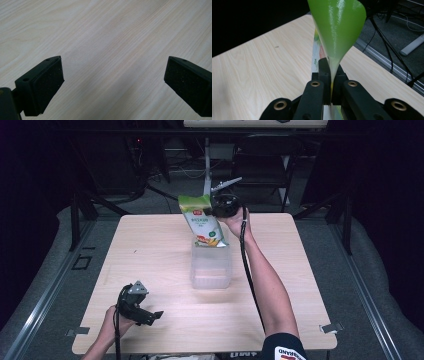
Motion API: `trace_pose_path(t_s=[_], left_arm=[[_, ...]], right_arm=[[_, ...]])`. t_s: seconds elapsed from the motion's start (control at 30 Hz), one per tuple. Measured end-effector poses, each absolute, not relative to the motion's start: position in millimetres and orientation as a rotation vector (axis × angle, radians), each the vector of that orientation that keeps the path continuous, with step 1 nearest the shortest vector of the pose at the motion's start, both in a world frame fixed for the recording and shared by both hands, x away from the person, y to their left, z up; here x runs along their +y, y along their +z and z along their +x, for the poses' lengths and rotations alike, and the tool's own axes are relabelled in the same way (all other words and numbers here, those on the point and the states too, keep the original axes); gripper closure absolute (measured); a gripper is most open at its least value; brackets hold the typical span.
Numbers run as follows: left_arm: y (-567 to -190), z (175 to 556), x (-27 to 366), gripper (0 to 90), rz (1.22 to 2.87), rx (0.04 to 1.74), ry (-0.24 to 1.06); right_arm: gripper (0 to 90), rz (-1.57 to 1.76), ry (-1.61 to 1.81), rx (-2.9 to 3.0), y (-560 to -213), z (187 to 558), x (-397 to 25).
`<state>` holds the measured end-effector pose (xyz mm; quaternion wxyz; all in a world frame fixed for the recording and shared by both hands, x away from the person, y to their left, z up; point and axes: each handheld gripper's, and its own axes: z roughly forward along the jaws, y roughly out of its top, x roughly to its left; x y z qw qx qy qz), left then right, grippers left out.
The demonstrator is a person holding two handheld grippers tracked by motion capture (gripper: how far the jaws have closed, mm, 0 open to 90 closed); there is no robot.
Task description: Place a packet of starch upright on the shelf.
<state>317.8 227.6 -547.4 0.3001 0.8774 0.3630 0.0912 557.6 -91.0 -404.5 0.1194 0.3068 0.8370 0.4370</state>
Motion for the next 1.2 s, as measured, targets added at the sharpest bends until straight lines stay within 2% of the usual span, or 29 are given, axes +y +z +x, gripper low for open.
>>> trace_pose_path(t_s=[0.23,0.63,1.2], left_arm=[[-547,318,227,2.2,2.322,0.963,0.231],[-547,317,227,2.3,2.319,0.968,0.24],[-547,317,227,2.3,2.328,0.965,0.238]], right_arm=[[90.0,0.903,1.25,2.455,-420,562,-89],[89.8,0.91,1.19,2.464,-426,562,-94],[89.8,1.059,1.127,2.424,-450,561,-120]])
